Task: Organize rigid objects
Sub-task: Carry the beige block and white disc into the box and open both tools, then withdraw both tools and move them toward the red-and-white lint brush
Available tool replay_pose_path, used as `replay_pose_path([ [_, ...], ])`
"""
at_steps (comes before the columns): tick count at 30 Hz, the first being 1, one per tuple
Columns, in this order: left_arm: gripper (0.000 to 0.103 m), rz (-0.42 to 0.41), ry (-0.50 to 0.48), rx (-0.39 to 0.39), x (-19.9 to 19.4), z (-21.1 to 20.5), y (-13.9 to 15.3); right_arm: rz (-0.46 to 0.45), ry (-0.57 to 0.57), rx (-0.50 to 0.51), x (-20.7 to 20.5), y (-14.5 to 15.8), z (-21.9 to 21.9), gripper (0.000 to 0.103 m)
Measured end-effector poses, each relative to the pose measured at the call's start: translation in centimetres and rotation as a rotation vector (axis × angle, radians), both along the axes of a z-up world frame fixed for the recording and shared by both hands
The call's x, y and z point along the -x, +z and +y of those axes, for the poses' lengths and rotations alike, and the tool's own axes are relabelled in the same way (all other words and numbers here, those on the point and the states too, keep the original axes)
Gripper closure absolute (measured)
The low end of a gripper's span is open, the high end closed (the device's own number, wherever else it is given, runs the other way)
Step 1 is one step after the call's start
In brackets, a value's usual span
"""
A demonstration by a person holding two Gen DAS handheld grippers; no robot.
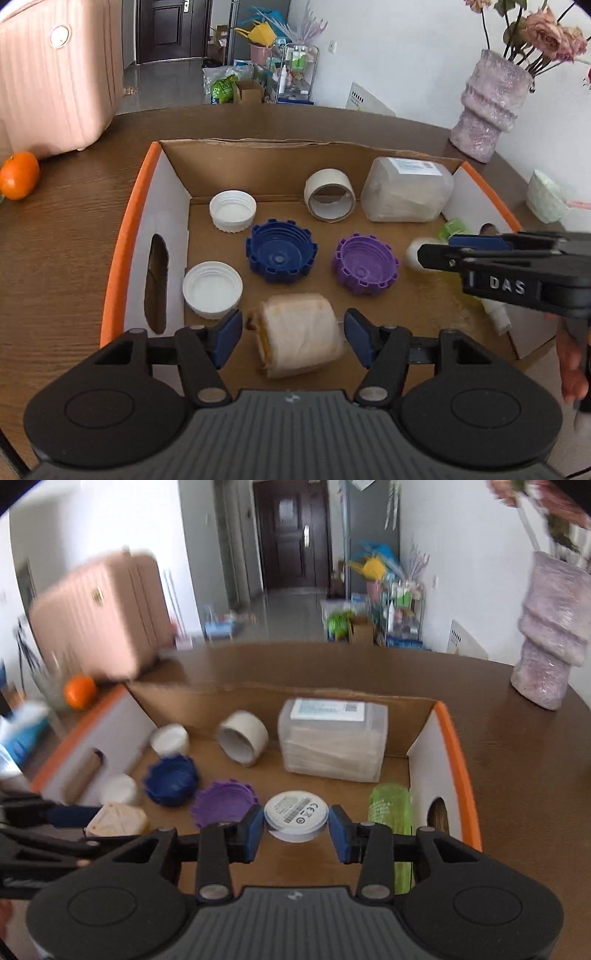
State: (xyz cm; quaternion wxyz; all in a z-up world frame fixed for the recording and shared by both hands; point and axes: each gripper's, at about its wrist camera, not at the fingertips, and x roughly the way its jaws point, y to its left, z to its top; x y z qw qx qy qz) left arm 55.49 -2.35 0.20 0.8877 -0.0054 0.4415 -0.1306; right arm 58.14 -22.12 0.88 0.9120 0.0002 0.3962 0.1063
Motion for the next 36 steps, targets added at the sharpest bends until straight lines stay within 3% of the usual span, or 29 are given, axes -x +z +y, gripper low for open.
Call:
replay_pose_path([
  [2, 0.036, -0.007, -0.008, -0.027, 0.3, -0.3, 0.3, 0.022, -0.008, 0.013, -0.8, -0.3, 0.1, 0.061],
  [6, 0.021, -0.011, -0.01, -0.067, 1.8, -0.8, 1.7, 0.008, -0.011, 0.023, -0.3, 0.5, -0.2, 0.042],
  [8, 0.019, -0.023, 0.006, -0.069, 2.8, -0.6, 2.6, 0.003, 0.0, 0.016, 1.0, 1.3, -0.7, 0.041],
  [13, 0.014, -0.071, 0.01, -0.063, 7.4, -0.1, 5.2, -0.059, 0.019, 0.0, 6.3, 4.0, -2.0, 0.031],
  [21, 0.01, -0.104, 0.009, -0.07, 16.8, 0.2, 8.1, -0.141, 0.08, -0.035, 16.5, 7.1, -2.9, 0.028],
  [24, 0.004, -0.106, 0.012, -0.052, 21.5, 0.8, 7.6, -0.156, 0.094, -0.054, 20.6, 7.3, -3.3, 0.021],
  [29, 0.004, -0.095, 0.021, 0.005, 28.8, 2.3, 5.2, -0.157, 0.112, -0.1, 27.2, 6.2, -3.6, 0.02],
  [33, 0.004, -0.089, 0.089, 0.029, 32.5, 3.4, 3.5, -0.174, 0.1, -0.086, 31.4, 4.3, -2.8, 0.02],
  [36, 0.004, -0.1, 0.12, 0.0, 34.3, 3.6, 2.9, -0.177, 0.089, -0.059, 33.5, 3.0, -1.6, 0.018],
])
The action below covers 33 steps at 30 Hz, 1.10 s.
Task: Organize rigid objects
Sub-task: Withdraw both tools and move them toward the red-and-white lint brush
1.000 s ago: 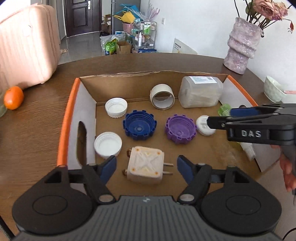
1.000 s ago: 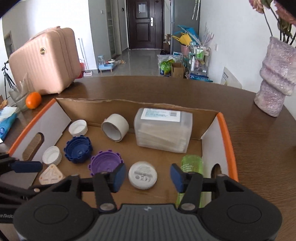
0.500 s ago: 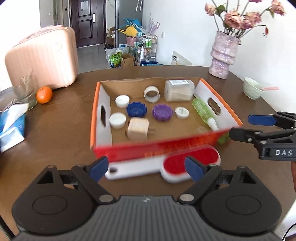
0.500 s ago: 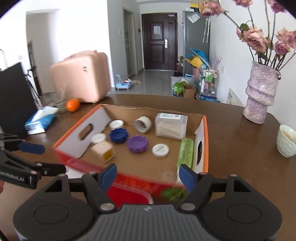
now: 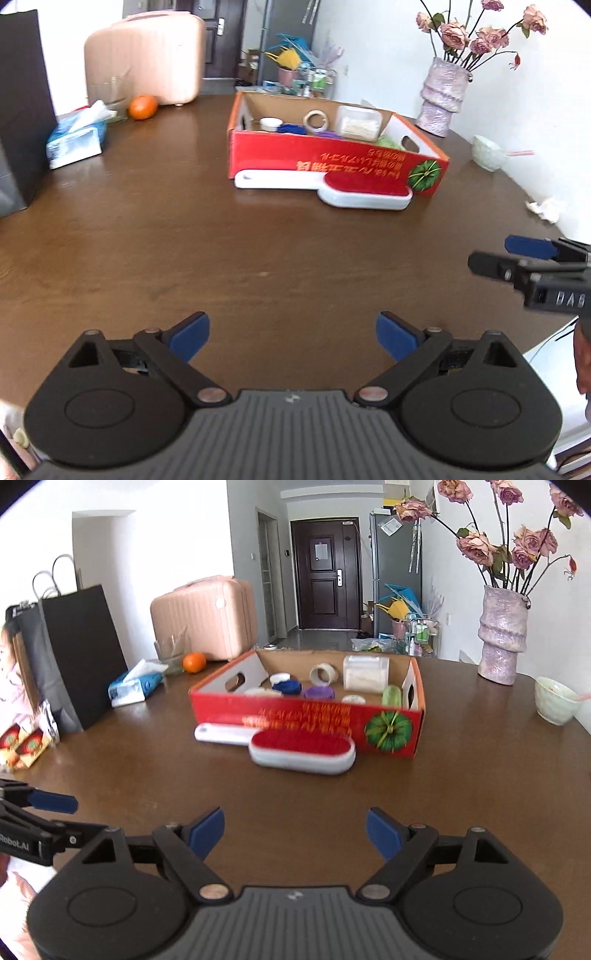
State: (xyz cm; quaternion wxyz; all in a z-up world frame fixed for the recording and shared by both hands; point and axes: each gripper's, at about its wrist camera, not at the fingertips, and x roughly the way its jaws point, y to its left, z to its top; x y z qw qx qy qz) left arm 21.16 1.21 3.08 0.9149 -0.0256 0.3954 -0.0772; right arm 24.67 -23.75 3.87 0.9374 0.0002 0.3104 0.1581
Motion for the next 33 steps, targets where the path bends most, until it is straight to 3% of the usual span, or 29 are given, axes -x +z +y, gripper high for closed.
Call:
replay_pose_path([
  [13, 0.004, 0.046, 0.065, -0.006, 2.6, 0.8, -1.9, 0.027, 0.006, 0.008, 4.5, -2.9, 1.7, 0.017],
  [29, 0.004, 0.081, 0.088, -0.011, -0.3, 1.0, -2.9, 0.049, -0.017, -0.012, 1.8, -4.1, 1.0, 0.017],
  [33, 0.003, 0.032, 0.078, 0.002, -2.6, 1.3, -2.4, 0.038, -0.027, -0.017, 0.4, -4.4, 0.7, 0.016],
])
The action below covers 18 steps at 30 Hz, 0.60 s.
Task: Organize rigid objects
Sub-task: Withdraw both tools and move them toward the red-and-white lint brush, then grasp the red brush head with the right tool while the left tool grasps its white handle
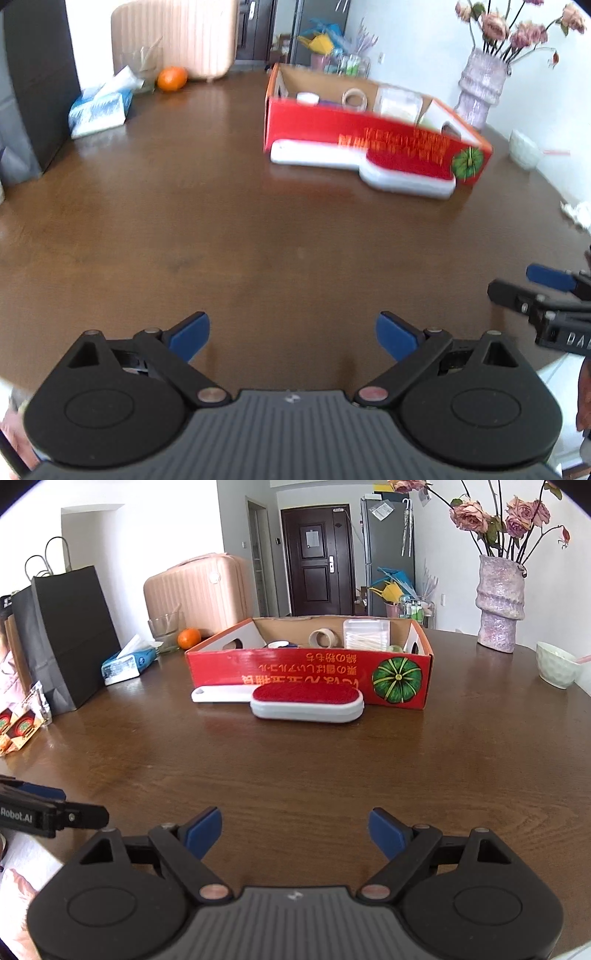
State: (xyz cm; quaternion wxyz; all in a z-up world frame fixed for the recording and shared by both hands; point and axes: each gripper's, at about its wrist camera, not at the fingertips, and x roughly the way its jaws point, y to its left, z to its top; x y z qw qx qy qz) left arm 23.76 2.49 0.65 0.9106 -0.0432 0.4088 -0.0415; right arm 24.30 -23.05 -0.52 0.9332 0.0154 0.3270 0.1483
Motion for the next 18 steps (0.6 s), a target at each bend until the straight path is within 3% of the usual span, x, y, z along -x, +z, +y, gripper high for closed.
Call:
replay_pose_path([
  [3, 0.0, -0.079, -0.038, 0.039, -2.9, 0.4, 0.7, -0.038, -0.017, -0.005, -1.7, 0.0, -0.3, 0.017],
  [8, 0.007, -0.096, -0.039, 0.068, -9.9, 0.8, 0.5, -0.07, -0.056, -0.045, -5.7, 0.2, -1.3, 0.02],
  [12, 0.036, -0.094, -0.005, 0.12, -14.6, 1.9, -1.2, -0.06, -0.067, -0.106, -9.7, 0.0, -1.8, 0.034],
  [15, 0.043, -0.069, 0.017, 0.236, -17.0, 3.3, -2.2, -0.057, -0.098, -0.154, -12.2, -0.4, -2.1, 0.037],
  [16, 0.05, -0.075, 0.004, 0.265, -17.4, 3.5, -2.4, -0.056, -0.114, -0.16, -13.0, -0.5, -2.2, 0.037],
  [18, 0.06, -0.082, 0.005, 0.26, -17.9, 3.7, -2.7, -0.056, -0.138, -0.179, -14.2, -0.8, -2.4, 0.041],
])
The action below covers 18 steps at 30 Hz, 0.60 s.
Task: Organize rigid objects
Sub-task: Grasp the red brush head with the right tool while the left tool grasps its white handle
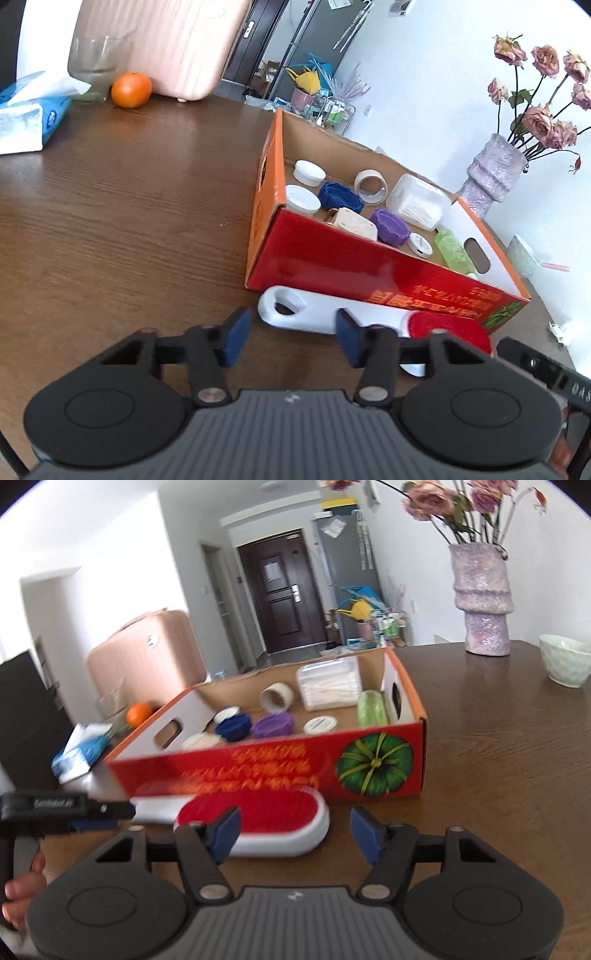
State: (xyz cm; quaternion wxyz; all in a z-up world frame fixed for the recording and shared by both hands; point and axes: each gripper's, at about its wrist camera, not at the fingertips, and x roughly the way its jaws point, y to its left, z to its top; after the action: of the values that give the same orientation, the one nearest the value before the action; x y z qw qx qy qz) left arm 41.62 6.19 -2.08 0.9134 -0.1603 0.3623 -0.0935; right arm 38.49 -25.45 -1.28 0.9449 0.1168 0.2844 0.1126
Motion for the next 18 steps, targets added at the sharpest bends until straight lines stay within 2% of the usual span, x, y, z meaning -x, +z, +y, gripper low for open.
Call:
replay_pose_path([
  [4, 0.07, -0.003, 0.001, 0.043, -0.3, 0.7, -0.3, 0.036, -0.022, -0.047, -2.1, -0.9, -0.6, 0.045],
  [7, 0.073, -0.004, 0.013, 0.082, -0.5, 1.4, -0.6, 0.063, -0.031, -0.068, -3.0, -1.7, -0.9, 0.048],
  [11, 0.074, -0.016, 0.017, 0.079, -0.5, 1.3, -0.8, 0.093, -0.039, -0.169, -3.4, -2.6, -1.8, 0.049],
  [15, 0.078, -0.014, 0.016, 0.118, -0.5, 2.0, -0.9, 0.124, -0.018, -0.276, -4.0, -3.2, -2.9, 0.061],
  [18, 0.082, -0.03, 0.012, 0.117, -0.3, 2.0, -1.0, 0.129, -0.019, -0.33, -3.8, -3.6, -3.2, 0.063],
])
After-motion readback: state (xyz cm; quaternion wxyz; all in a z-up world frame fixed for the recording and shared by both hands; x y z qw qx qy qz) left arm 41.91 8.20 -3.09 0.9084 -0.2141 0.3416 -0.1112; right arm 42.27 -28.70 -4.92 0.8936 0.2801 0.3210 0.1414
